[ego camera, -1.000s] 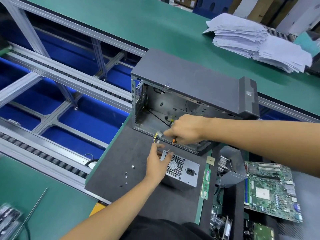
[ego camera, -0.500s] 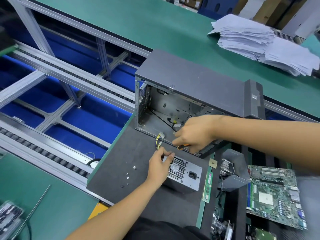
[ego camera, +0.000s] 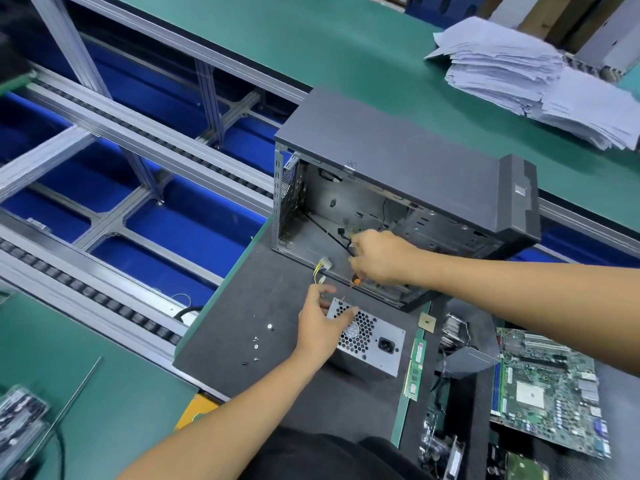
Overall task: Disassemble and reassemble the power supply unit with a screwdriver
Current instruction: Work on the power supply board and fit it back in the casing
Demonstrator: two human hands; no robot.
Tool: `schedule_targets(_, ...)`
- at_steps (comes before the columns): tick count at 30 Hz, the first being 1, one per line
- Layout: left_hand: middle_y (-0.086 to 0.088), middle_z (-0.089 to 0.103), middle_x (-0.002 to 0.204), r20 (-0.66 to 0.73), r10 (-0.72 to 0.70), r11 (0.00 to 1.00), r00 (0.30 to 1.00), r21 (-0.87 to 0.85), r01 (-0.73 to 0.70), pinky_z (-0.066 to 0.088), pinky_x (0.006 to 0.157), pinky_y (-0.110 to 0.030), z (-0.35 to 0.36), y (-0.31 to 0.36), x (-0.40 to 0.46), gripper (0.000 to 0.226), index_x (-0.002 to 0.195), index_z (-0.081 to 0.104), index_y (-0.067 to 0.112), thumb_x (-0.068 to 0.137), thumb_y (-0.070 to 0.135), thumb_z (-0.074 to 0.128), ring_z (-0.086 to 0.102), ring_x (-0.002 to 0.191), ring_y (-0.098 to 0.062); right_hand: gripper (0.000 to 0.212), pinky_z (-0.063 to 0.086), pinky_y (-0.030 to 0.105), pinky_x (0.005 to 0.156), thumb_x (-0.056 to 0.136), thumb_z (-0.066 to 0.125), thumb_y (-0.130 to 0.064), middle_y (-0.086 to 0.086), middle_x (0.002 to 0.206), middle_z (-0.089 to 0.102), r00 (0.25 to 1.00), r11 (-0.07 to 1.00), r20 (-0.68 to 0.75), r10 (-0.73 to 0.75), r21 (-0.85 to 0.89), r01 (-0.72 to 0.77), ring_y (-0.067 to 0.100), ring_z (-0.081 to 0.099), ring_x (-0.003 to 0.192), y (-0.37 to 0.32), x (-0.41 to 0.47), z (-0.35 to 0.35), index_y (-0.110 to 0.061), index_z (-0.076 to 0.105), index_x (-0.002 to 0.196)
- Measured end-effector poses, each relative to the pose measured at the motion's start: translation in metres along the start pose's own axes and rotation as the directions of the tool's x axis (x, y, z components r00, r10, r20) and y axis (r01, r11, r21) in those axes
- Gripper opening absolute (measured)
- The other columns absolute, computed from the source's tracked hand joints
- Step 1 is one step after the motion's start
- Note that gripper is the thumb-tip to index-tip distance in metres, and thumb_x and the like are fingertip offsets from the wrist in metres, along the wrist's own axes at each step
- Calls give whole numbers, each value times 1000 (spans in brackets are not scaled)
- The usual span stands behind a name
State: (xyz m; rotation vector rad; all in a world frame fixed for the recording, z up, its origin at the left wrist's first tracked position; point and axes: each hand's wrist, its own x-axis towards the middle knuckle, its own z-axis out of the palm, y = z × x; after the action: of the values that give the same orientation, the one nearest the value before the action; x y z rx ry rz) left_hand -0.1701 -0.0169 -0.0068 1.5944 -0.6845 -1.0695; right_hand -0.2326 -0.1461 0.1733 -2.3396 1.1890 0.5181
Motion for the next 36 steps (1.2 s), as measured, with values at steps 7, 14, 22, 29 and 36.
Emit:
schedule_targets(7,0,67,87,38,73,997,997,30,-74,46,74,-28,-1,-1,-1,19,83,62,22,93,35,72,58,79,-12,32,25,30,47,85,56,-43,-2,65,48,846,609,135,-515,-637,472,31,47,54,-3,1,-12,-22,36,99)
schedule_targets(14,17,58,71,30,96,995,995,19,-96,40,62,-14,-1,-1,0,17,84,61,35,91,28,75,51,67,0,40,52,40,62,100,43,-11,4,93,54,351,-296,694,-629,-631,717,28,60,72,6,5,-38,-23,38,138)
schedule_targets(22,5,68,86,31,86,996,996,23,-87,42,69,-20,2,-4,2,17,82,63,22,91,30,75,55,74,-4,21,47,32,62,82,56,-13,5,65,51,1000,998,7,7,-65,-6,32,61,76,-3,11,-7,-15,41,67)
schedule_targets(29,6,70,87,34,52,999,998,8,-52,41,70,-18,1,-3,4,28,75,54,18,92,29,74,56,76,-5,33,32,35,50,93,56,-27,5,103,51,668,176,540,-511,-695,697,28,49,62,7,-1,-31,-20,45,124)
schedule_targets(36,21,63,73,29,71,997,997,8,-71,37,62,-11,0,-1,5,23,76,58,32,91,25,74,53,66,4,31,48,35,56,93,61,-11,2,79,57,215,-249,566,-796,-630,736,24,55,54,21,10,-32,-21,43,117)
